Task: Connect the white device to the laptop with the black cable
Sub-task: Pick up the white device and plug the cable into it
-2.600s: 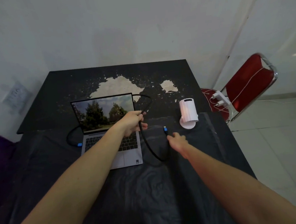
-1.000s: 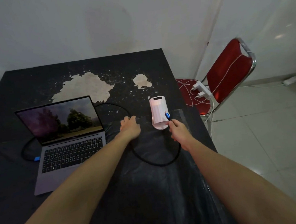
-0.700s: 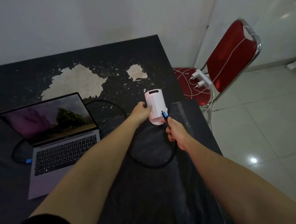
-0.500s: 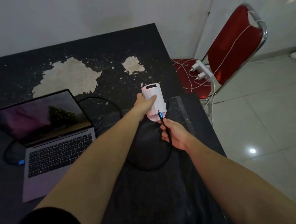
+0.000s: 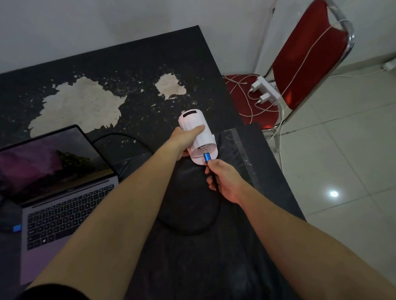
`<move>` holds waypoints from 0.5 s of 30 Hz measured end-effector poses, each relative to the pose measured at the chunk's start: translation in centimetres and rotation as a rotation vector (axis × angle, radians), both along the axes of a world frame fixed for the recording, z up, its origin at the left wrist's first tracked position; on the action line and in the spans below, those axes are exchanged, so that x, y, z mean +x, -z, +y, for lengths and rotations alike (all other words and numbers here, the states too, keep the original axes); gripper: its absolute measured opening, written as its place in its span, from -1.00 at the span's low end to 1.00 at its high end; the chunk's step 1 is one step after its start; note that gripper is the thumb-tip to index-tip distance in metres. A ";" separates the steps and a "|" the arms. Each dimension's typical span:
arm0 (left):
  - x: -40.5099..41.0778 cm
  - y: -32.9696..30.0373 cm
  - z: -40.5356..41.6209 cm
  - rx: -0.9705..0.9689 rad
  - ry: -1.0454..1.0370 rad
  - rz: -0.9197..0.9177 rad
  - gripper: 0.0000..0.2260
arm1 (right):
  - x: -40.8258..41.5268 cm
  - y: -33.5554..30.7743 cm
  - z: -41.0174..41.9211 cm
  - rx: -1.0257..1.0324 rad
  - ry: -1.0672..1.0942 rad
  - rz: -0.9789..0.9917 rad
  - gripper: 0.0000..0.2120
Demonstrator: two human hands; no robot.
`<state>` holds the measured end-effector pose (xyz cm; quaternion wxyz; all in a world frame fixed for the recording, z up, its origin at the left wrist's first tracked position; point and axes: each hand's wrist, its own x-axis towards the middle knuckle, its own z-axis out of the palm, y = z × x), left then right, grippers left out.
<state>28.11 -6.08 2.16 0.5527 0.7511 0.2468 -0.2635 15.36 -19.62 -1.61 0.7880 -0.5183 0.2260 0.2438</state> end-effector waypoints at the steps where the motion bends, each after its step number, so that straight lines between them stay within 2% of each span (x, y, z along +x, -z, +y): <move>1: 0.1 -0.1 0.1 0.002 0.008 0.008 -0.33 | 0.1 0.0 0.1 -0.049 0.016 -0.042 -0.88; 6: 0.3 -0.5 0.2 0.014 0.025 0.011 -0.29 | 0.3 -0.1 0.5 -0.208 0.048 -0.146 -0.91; 15: -0.6 -1.1 0.4 0.004 0.023 0.008 -0.18 | 0.3 0.0 0.8 -0.192 0.052 -0.135 -0.87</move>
